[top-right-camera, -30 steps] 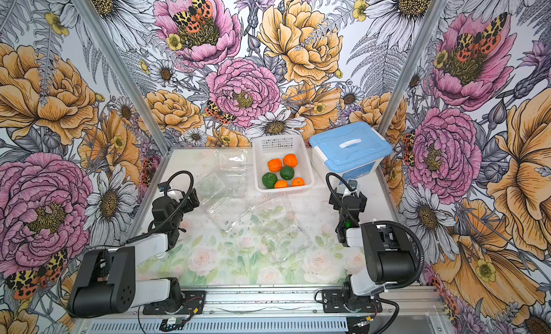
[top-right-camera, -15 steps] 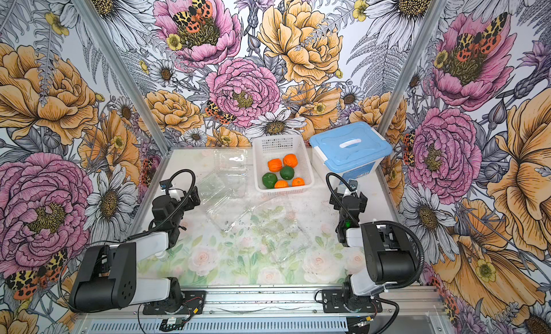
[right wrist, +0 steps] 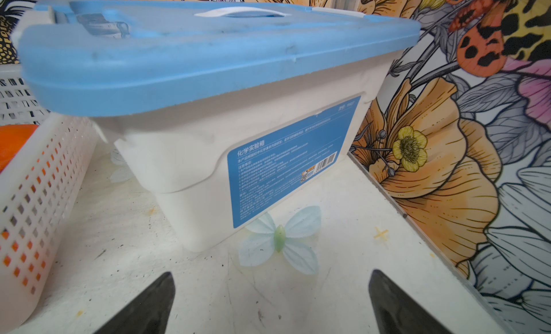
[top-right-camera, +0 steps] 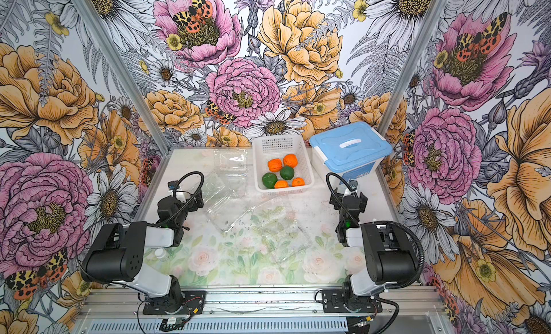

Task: Take oranges out of containers
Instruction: Reset both arms

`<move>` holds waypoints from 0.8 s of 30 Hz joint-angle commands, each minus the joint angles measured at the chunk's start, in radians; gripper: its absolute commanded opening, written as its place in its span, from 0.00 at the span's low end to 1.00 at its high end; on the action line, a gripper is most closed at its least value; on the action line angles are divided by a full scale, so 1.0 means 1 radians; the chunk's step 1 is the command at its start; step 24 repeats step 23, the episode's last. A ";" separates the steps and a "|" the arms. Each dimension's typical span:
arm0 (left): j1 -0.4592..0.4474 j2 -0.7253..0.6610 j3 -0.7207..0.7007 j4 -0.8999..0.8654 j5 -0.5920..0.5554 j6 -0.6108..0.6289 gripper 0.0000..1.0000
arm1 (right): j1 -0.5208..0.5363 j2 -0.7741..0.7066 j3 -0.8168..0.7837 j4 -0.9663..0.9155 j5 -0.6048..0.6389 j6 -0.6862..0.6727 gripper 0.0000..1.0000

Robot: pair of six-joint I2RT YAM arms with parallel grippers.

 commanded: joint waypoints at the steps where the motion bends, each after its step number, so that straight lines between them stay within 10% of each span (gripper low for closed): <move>1: -0.022 0.000 0.021 0.050 -0.009 0.042 0.99 | 0.009 0.008 0.016 0.023 0.015 0.002 0.99; 24: -0.102 -0.004 -0.018 0.121 -0.154 0.099 0.99 | 0.013 0.009 0.019 0.019 0.004 -0.007 1.00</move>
